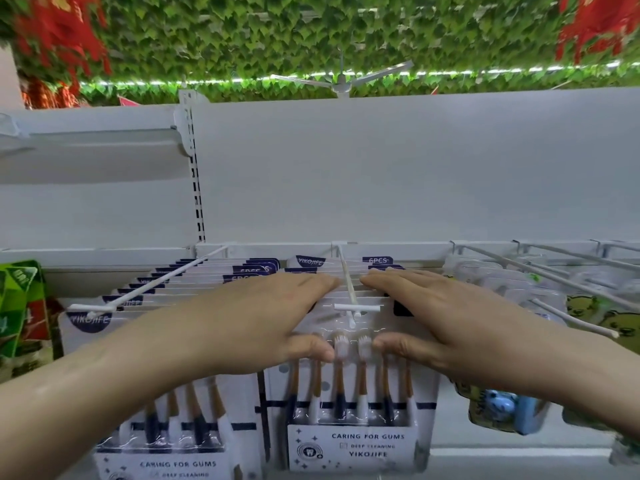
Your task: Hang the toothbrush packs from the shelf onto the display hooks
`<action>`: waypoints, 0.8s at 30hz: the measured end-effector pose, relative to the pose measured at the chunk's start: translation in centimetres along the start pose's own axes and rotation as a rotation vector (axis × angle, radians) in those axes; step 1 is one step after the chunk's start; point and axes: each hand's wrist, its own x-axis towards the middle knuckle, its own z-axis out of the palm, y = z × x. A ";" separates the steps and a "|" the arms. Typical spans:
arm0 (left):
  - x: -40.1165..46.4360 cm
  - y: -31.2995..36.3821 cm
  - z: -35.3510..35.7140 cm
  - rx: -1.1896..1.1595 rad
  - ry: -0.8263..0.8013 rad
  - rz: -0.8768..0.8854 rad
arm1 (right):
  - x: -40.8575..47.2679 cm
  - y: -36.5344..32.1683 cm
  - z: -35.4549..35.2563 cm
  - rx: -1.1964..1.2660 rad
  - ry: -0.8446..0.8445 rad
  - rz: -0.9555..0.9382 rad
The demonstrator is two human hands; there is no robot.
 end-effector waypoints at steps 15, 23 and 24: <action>0.7 0.2 1.2 0.082 0.108 -0.011 | 0.6 0.1 1.3 -0.002 0.102 0.028; 1.0 -0.5 0.7 0.000 0.022 -0.030 | 0.9 0.9 1.5 0.073 0.110 0.055; 1.0 -0.6 0.7 0.002 0.013 -0.029 | 1.0 1.0 1.5 0.086 0.108 0.059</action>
